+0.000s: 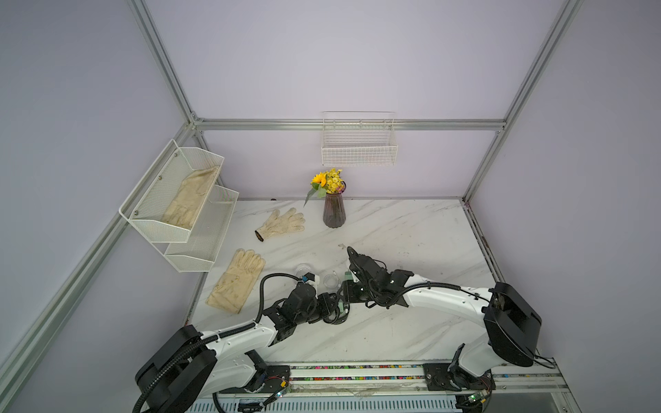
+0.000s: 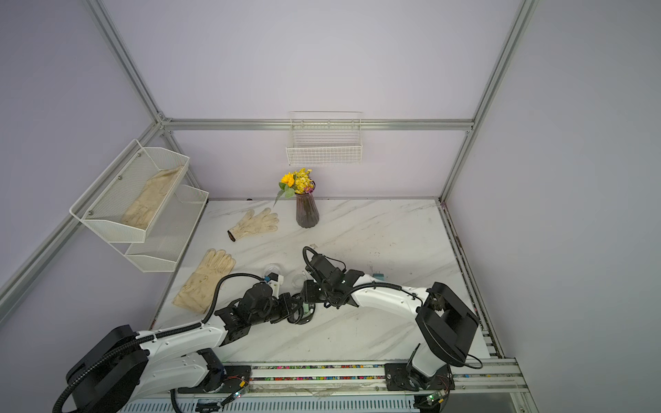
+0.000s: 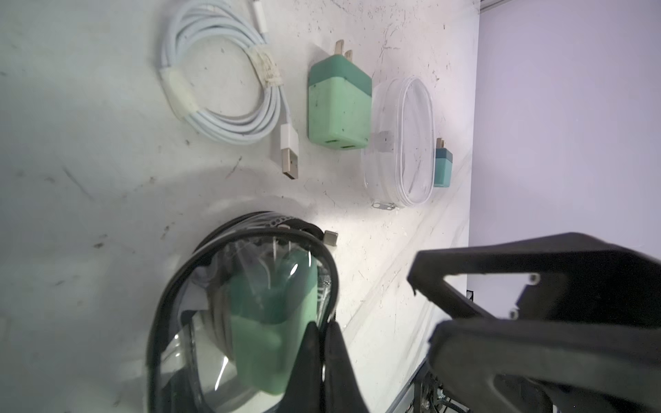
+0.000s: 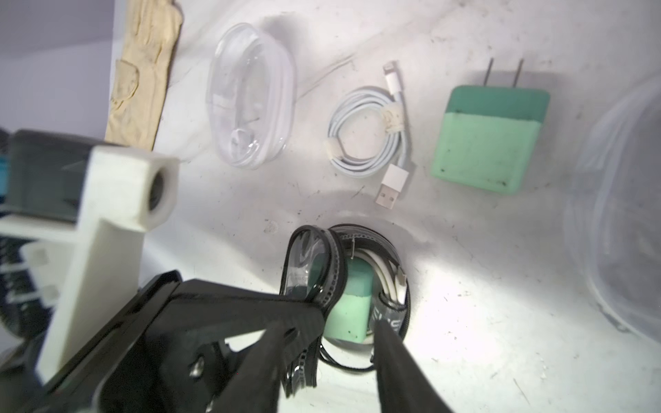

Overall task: Pack away charging kits
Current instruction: Place the plug in the storage bag, then close the storage bag at the center of the board.

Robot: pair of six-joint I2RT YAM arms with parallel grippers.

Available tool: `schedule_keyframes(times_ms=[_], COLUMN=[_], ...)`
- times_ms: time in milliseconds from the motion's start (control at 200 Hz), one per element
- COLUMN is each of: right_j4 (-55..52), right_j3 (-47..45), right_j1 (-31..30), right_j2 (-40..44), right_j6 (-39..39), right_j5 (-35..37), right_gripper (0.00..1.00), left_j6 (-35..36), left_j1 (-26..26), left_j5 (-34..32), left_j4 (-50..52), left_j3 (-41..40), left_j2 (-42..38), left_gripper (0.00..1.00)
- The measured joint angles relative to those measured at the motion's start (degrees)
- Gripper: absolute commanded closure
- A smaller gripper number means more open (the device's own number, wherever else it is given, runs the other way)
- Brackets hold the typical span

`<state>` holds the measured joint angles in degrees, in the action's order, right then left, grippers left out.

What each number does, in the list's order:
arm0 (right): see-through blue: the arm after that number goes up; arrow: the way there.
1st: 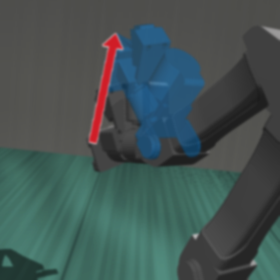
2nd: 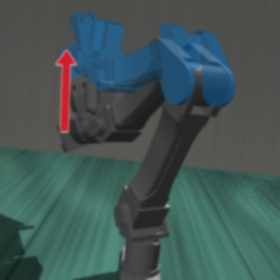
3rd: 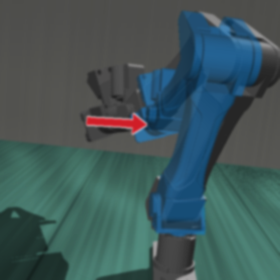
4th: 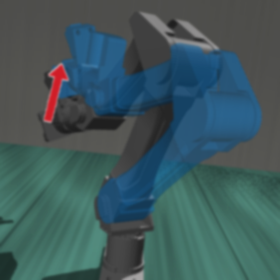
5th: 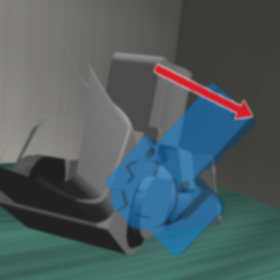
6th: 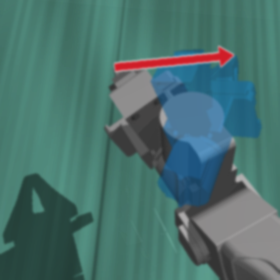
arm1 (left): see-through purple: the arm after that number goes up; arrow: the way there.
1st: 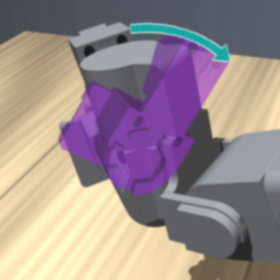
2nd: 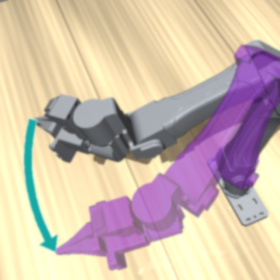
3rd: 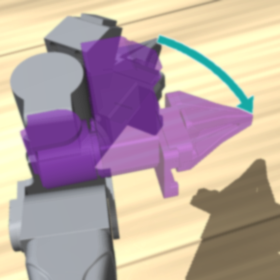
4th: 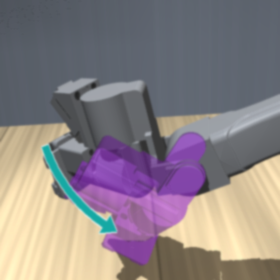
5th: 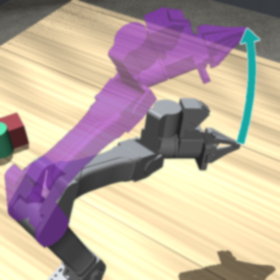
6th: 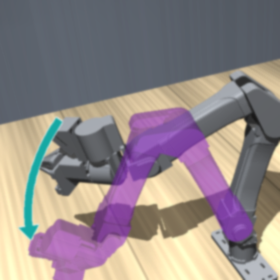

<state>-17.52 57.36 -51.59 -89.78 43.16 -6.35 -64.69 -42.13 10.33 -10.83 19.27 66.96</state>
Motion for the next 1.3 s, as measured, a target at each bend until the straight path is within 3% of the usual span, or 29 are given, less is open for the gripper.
schedule_keyframes(times_ms=[40, 320, 470, 1150, 1300], right_j4=[0.3, 2.5, 2.7, 8.5, 9.5], right_j3=[-0.1, -2.7, -4.5, -5.6, -5.6], right_j1=[0.3, 1.0, 1.2, 1.7, 1.7], right_j2=[-0.1, -3.7, -3.8, -6.6, -6.6], right_j6=[-0.1, -0.9, -0.8, -1.7, -2.1], right_j5=[-0.2, -1.9, -2.2, -5.1, -5.9], right_gripper=[0.79, 0.94, 0.98, 1.00, 0.96], left_j6=[0.2, 0.9, 0.9, 1.9, 2.6], left_j1=[0.0, 0.0, 0.0, 0.0, 0.0], left_j5=[0.1, 0.6, 0.6, 2.5, 3.0], left_j4=[0.0, 1.5, 1.6, 1.5, 1.8], left_j3=[0.0, 1.6, 1.6, 3.6, 5.1], left_j2=[0.2, 1.3, 1.3, 3.7, 6.0], left_gripper=[0.98, 0.98, 0.98, 0.97, 0.95])
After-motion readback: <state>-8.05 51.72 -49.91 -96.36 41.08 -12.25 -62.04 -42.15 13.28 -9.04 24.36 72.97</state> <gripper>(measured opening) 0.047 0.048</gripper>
